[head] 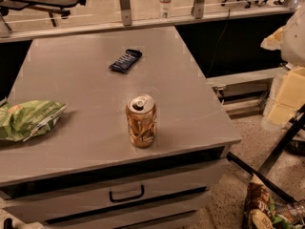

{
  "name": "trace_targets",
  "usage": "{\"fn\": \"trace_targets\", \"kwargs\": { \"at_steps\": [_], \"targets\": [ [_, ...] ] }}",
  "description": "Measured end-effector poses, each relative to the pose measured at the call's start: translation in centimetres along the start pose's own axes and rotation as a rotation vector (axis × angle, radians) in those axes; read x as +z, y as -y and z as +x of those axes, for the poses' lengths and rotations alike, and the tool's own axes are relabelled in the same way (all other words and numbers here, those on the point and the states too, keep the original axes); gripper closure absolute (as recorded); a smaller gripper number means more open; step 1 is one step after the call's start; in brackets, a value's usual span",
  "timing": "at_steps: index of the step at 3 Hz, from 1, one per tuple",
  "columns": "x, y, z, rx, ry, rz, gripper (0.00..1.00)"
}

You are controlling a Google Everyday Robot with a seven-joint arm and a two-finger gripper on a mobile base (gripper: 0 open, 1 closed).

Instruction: Move rxbar blueberry near orange can

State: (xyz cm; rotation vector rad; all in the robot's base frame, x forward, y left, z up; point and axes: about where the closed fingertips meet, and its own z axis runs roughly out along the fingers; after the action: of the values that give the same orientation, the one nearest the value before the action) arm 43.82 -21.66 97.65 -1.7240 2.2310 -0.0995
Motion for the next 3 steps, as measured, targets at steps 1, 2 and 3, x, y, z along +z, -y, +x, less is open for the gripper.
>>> {"fn": "trace_targets", "kwargs": {
  "at_steps": [1,2,3],
  "targets": [
    [0.0,0.0,0.0,0.000,0.000,0.000,0.00],
    [0.4,2.0,-0.5,-0.019,0.035,0.034,0.00],
    [1.2,7.4,-2.2,-0.034,0.099,0.103,0.00]
  ]
}}
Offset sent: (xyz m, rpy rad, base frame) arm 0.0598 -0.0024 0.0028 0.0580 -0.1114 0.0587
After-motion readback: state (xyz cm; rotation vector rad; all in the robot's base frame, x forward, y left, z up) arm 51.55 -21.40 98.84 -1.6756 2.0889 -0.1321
